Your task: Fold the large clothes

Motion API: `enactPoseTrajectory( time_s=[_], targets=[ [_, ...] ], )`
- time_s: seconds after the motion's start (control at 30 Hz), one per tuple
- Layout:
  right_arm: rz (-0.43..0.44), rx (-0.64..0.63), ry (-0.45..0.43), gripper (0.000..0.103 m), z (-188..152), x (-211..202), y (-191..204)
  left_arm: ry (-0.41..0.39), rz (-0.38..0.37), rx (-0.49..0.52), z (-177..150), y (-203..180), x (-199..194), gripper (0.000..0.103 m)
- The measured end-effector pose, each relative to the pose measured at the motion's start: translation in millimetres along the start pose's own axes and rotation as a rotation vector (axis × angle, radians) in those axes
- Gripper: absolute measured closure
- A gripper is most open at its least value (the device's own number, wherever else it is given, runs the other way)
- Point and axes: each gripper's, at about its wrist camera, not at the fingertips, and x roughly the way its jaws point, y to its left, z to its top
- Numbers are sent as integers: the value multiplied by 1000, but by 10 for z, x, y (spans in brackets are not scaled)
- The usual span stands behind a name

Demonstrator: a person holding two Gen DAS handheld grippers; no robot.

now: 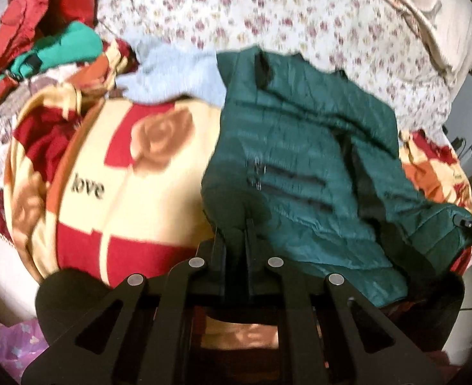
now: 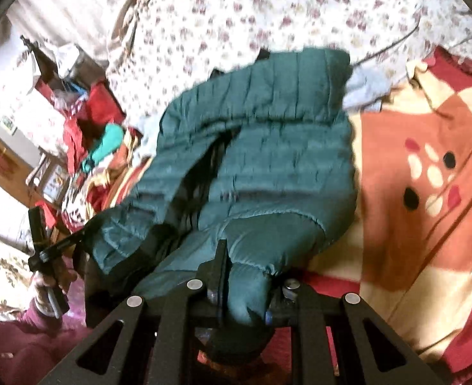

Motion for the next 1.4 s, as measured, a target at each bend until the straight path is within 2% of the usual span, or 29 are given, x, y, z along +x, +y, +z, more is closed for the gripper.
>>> enactPoseTrajectory(
  time_s=[0.37,0.7,1.4],
  targets=[
    [8,14,-116,87,425,-107,-12,-149,16,-1,534,-156,-132,95],
    [8,33,-203,87,821,-106,-101,-218,52,11,940,-281,-71,95],
    [-54,23,-204,87,1371,110,-220,-265,104,3,1498,-455,213,95]
  ],
)
